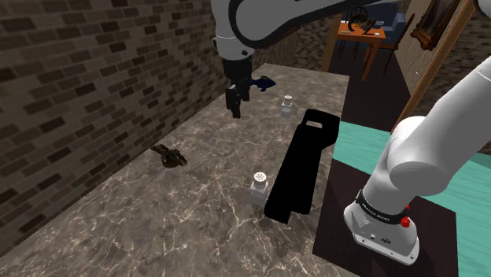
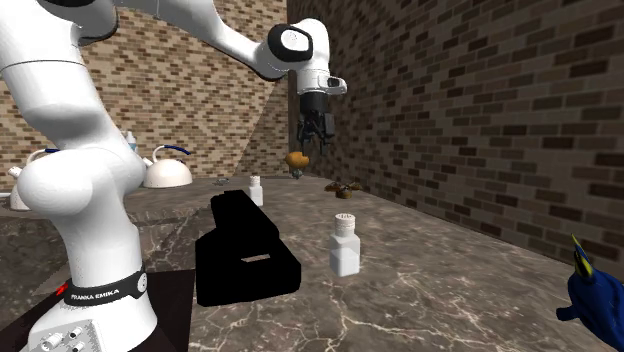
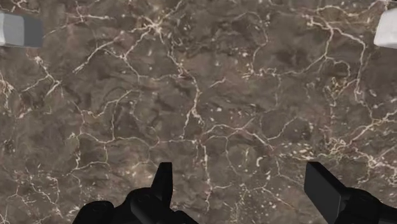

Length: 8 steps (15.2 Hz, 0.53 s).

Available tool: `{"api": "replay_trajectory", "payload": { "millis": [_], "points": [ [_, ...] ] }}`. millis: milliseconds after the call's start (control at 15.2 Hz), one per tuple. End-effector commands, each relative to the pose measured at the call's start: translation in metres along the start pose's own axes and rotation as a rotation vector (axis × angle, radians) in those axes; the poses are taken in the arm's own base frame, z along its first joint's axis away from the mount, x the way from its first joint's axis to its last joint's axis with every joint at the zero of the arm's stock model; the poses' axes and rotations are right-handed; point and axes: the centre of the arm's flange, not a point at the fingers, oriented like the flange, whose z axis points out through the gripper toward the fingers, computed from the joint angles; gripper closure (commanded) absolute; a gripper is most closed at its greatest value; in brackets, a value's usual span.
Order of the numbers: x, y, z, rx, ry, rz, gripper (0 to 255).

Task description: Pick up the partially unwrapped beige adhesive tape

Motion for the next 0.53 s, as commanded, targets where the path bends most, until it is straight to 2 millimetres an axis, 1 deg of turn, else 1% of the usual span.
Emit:
{"api": "replay_trajectory", "payload": {
  "millis": [0,462],
  "points": [
    [0.021,-0.011,0.009,0.002,0.002,-0.02,0],
    [0.094,-0.058,0.04,0.007,0.005,-0.087,0]
  ]
}}
